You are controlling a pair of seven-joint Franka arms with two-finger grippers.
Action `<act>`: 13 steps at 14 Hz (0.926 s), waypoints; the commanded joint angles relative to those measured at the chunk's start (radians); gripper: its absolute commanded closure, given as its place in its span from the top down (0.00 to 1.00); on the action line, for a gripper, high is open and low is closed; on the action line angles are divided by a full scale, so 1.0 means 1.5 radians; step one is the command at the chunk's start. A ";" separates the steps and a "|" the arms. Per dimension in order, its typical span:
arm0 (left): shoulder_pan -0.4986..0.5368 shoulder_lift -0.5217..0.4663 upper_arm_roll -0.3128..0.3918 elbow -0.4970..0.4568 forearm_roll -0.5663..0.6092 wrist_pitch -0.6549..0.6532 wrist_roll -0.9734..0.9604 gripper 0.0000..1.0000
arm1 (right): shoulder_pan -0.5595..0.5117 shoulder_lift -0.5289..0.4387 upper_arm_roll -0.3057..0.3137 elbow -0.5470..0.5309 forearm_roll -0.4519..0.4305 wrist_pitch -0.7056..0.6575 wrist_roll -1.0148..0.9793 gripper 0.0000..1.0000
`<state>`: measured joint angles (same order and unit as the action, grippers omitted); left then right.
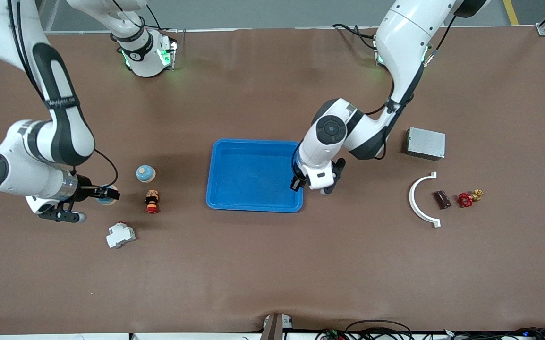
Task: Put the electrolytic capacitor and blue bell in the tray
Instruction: 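Carry the capacitor and the blue bell over the blue tray with both grippers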
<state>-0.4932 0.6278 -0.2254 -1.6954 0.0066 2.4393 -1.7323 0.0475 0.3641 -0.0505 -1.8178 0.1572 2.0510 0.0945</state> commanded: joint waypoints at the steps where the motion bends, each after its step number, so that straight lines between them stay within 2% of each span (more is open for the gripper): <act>1: -0.042 0.012 0.009 0.009 0.014 -0.012 -0.045 0.00 | 0.066 -0.048 -0.003 0.003 0.004 -0.051 0.126 0.00; 2: -0.043 0.014 0.008 0.007 0.020 -0.013 -0.056 0.05 | 0.094 -0.059 -0.003 0.002 0.005 -0.052 0.176 0.00; 3: -0.043 0.014 0.008 0.006 0.020 -0.024 -0.063 0.19 | 0.122 -0.066 -0.002 0.002 0.005 -0.051 0.229 0.00; 4: -0.043 0.014 0.008 0.007 0.021 -0.043 -0.064 0.37 | 0.155 -0.070 -0.003 0.001 0.004 -0.049 0.278 0.00; 5: -0.042 0.013 0.008 0.007 0.021 -0.054 -0.064 0.76 | 0.182 -0.071 -0.003 -0.001 0.005 -0.044 0.318 0.00; 6: -0.042 0.012 0.008 0.008 0.021 -0.062 -0.063 1.00 | 0.205 -0.070 -0.003 -0.002 0.005 -0.037 0.360 0.00; 8: -0.040 -0.002 0.010 0.008 0.023 -0.073 -0.064 1.00 | 0.240 -0.067 -0.003 -0.007 0.005 -0.005 0.425 0.00; 10: -0.020 -0.040 0.011 0.016 0.034 -0.137 -0.059 1.00 | 0.267 -0.063 -0.003 -0.015 0.005 0.016 0.473 0.00; 13: 0.038 -0.092 0.010 0.009 0.074 -0.184 -0.041 1.00 | 0.313 -0.062 -0.003 -0.062 0.005 0.082 0.541 0.00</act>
<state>-0.4889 0.5613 -0.2079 -1.6564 0.0779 2.2233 -1.8081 0.4704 0.2784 -0.0446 -1.8557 0.1572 2.1075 0.8372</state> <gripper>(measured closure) 0.000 0.313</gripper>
